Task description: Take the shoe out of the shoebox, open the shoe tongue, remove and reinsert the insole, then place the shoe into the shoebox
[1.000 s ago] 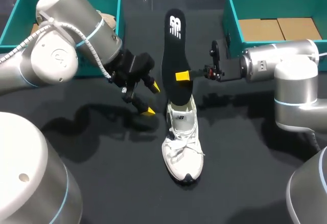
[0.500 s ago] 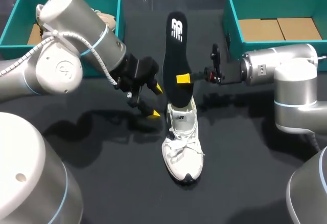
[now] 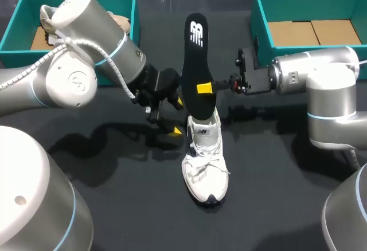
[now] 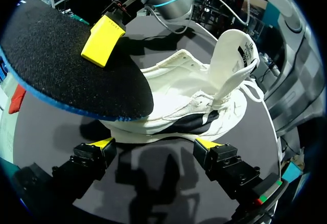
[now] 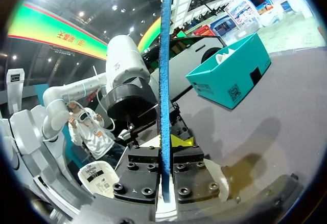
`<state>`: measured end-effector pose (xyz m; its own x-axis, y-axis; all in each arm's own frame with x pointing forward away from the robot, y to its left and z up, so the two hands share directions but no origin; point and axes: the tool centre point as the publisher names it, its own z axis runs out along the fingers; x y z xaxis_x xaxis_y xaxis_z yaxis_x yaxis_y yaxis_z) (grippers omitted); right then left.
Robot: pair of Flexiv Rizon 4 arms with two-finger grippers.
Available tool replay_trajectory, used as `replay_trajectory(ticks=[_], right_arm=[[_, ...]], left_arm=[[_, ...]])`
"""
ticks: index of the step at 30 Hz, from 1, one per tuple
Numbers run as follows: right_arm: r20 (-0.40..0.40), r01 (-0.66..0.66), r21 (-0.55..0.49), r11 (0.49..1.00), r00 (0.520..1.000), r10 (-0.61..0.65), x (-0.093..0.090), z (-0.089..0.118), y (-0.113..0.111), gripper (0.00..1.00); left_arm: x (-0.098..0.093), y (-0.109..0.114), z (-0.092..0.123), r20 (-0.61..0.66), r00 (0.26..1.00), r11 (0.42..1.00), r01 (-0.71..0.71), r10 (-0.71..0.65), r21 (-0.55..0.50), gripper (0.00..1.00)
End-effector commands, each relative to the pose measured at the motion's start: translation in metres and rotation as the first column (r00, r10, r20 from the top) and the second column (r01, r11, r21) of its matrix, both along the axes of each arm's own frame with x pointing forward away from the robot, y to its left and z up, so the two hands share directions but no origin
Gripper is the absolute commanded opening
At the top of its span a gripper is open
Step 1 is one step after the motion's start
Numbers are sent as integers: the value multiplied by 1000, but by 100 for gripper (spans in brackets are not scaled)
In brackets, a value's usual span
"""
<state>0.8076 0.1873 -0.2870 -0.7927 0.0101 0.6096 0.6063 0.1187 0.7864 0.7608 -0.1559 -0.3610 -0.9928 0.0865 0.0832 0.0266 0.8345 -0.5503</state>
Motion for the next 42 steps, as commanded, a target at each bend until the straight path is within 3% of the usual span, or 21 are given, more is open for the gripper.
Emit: replay_trajectory(ticks=[1, 42], right_arm=[[9, 26, -16, 1000, 1000, -26, -8, 3, 1, 0], [-4, 104, -48, 993, 995, -104, -28, -24, -1, 0]], left_arm=[[0, -2, -2, 1, 1000, 1000, 1, -1, 1, 100], [1, -4, 0, 37, 999, 1000, 4, -4, 25, 100]])
